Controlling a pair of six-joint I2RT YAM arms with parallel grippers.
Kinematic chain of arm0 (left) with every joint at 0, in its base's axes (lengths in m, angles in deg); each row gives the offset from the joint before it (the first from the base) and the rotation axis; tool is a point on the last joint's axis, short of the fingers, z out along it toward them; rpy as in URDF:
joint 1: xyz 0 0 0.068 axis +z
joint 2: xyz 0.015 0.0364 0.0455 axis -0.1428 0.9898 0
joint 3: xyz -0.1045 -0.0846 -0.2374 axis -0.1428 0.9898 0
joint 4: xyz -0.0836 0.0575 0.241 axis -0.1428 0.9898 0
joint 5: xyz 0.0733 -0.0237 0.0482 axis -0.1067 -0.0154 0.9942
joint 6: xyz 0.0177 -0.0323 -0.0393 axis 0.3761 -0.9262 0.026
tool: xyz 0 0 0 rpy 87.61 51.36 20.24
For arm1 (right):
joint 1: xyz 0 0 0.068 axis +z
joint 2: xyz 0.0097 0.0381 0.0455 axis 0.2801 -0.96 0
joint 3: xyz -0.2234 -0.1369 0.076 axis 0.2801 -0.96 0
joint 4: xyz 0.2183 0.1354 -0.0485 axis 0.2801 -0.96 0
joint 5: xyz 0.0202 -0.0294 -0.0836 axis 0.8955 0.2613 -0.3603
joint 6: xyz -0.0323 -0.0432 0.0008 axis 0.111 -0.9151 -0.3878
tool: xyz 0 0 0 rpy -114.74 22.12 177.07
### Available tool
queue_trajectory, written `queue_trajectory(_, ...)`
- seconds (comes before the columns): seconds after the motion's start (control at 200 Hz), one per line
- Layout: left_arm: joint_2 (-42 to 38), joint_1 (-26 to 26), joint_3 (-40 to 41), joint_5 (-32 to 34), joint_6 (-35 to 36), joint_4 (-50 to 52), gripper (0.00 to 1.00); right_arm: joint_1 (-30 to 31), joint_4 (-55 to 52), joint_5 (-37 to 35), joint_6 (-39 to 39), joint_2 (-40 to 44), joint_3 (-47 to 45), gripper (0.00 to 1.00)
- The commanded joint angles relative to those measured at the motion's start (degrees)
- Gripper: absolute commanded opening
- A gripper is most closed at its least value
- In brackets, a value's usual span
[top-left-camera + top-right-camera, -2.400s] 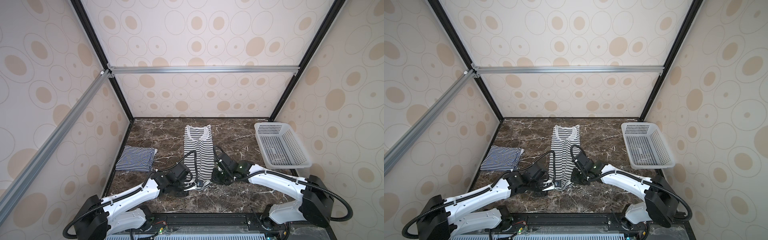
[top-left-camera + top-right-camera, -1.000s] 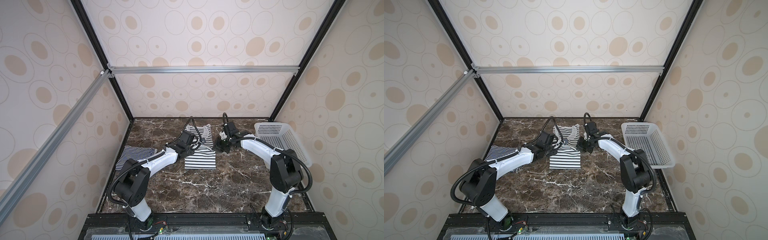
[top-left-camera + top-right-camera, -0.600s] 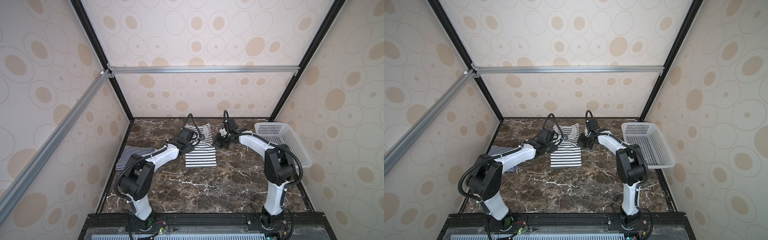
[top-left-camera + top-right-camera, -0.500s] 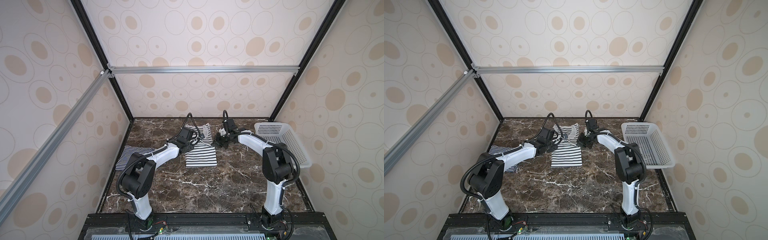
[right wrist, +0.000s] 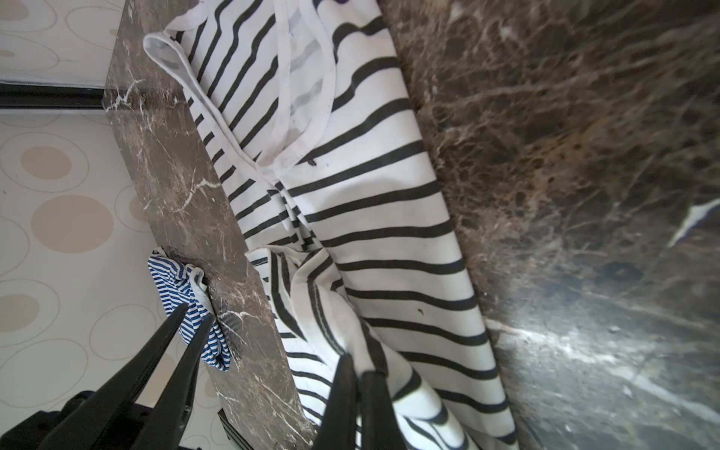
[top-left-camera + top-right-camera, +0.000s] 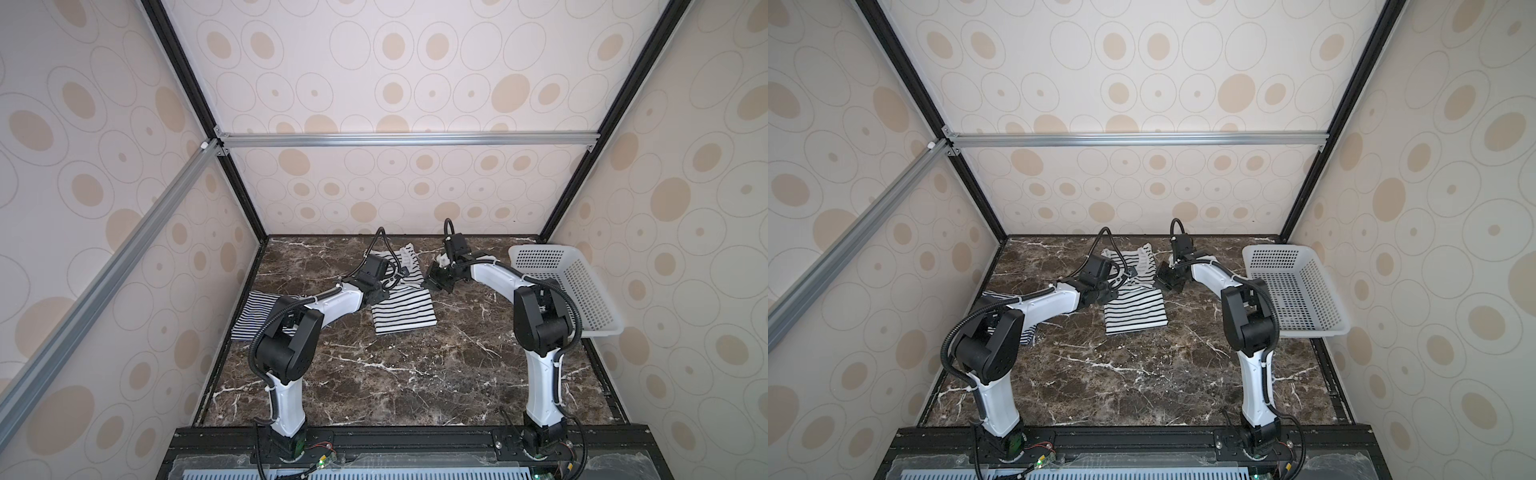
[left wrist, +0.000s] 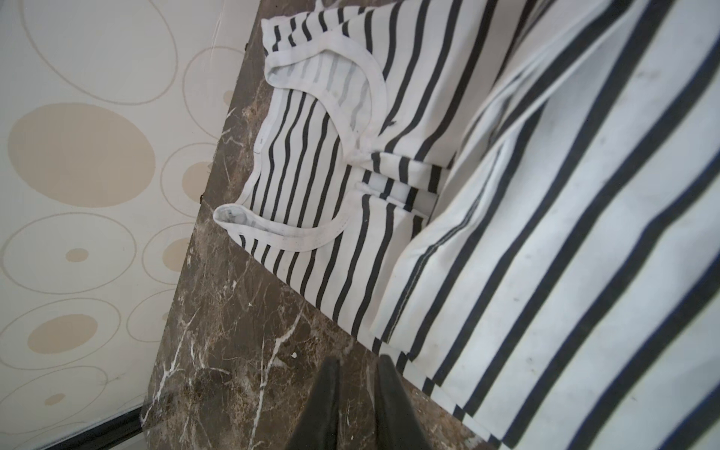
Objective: Fold and stack tank tops
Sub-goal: Fold the tank top at the top-center of the table.
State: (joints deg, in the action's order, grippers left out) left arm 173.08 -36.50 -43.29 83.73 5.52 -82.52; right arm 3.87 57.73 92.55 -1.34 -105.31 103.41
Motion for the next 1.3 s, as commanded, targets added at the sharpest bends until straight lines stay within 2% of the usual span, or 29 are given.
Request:
queue_trajectory(0.0,2.5,2.0,-3.5,-1.3,-2.7,-1.4,0.28,-0.4,-1.3,0.4,-0.2,-1.8,2.3,0.00)
queue_trajectory(0.11,4.5,4.3,-6.0,-4.4,-5.2,0.2,0.39,-0.6,-1.4,0.2,-0.4,-2.0,2.5,0.00)
queue_trajectory(0.265,8.8,7.6,-12.5,-12.8,-7.8,7.5,0.41,-0.6,-1.4,0.4,-0.3,-2.5,2.9,0.00)
queue_trajectory(0.63,10.1,9.7,-14.3,-24.3,-7.8,15.0,0.44,-0.6,-1.5,0.9,-0.3,-3.8,3.7,0.00)
queue_trajectory(0.875,11.4,9.7,-14.3,-24.9,-8.6,15.4,0.44,-0.6,-1.4,1.1,-0.5,-4.1,3.7,0.00)
queue_trajectory(1.296,13.9,9.7,-16.6,-26.6,-8.4,18.1,0.34,-0.6,-1.7,1.1,-0.4,-3.7,3.8,0.00)
